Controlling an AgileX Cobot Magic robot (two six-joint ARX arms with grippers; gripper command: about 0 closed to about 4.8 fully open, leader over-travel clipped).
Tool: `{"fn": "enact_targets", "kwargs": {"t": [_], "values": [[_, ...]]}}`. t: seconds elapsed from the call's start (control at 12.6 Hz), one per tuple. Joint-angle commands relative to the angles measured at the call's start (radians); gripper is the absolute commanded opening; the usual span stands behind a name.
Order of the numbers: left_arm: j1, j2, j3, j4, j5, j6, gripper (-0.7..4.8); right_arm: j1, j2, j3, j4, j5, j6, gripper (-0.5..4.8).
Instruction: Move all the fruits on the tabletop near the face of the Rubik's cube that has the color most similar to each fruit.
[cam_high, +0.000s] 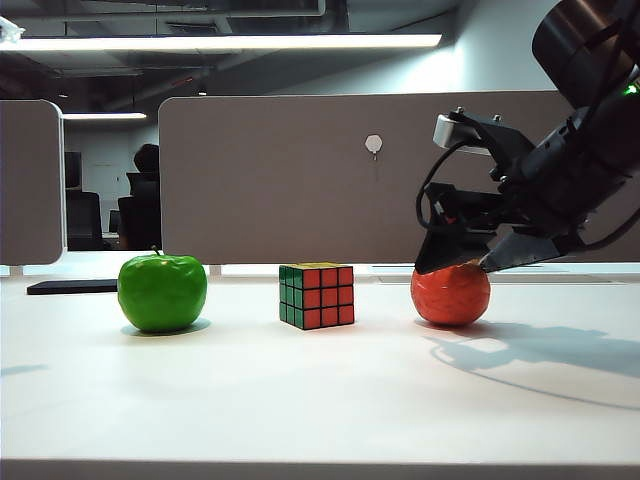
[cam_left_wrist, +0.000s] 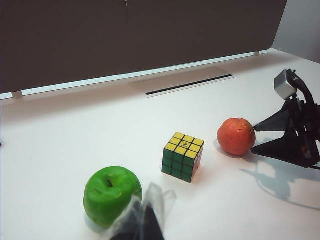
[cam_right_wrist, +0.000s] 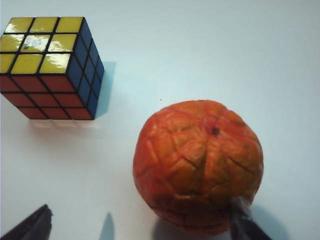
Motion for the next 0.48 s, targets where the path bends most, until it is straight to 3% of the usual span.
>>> {"fn": "enact_targets", "kwargs": {"t": [0.08, 0.32, 0.48], "values": [[-0.001, 0.0, 0.003, 0.006, 0.0, 0.001, -0.05, 0.0, -0.004, 0.004, 0.042, -0.033, 0.005, 4.57], [-0.001, 0.0, 0.003, 0.002, 0.0, 0.001, -0.05, 0.0, -0.004, 0.004, 0.033, -0.144, 0.005, 4.57], [-0.001, 0.0, 0.003, 0.002, 0.0, 0.001, -0.05, 0.0, -0.005, 0.004, 0.012, -0.13, 0.004, 4.58]]}}
